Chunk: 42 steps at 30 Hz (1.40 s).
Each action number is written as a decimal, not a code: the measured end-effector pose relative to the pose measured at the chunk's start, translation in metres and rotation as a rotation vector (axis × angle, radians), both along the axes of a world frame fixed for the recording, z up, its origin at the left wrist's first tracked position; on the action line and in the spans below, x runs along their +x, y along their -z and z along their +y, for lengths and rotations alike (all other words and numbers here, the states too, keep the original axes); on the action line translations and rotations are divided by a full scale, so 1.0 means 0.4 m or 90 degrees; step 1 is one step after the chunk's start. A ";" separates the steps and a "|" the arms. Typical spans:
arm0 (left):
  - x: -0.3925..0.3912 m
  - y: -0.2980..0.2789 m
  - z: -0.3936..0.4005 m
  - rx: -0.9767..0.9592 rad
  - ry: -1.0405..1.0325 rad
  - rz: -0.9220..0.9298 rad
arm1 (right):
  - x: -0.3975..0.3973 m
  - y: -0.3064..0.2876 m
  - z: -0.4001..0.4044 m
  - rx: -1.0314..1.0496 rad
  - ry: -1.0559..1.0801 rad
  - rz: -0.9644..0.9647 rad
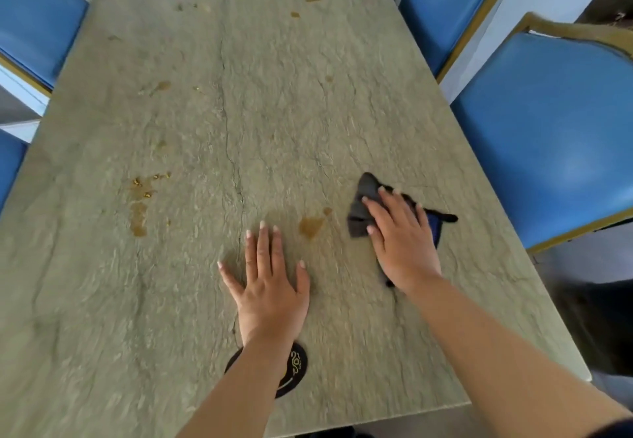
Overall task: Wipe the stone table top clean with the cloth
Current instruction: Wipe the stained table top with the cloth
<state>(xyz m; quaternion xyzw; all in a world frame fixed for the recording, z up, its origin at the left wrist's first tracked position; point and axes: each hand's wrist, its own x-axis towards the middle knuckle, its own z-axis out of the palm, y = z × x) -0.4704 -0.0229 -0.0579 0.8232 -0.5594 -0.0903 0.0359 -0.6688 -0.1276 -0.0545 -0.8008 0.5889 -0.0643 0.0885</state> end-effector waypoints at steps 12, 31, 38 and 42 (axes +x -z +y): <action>-0.006 -0.006 -0.004 0.015 -0.014 -0.009 | -0.058 0.011 -0.005 -0.023 -0.315 0.022; -0.456 0.011 0.111 -0.056 -0.189 0.037 | -0.367 0.018 -0.010 -0.027 -0.199 -0.008; -0.465 0.003 0.099 -0.028 -0.196 0.004 | -0.418 -0.004 0.215 -0.004 -0.467 0.034; -0.463 0.000 0.102 -0.031 -0.201 0.005 | -0.541 -0.018 0.182 0.012 -0.566 0.056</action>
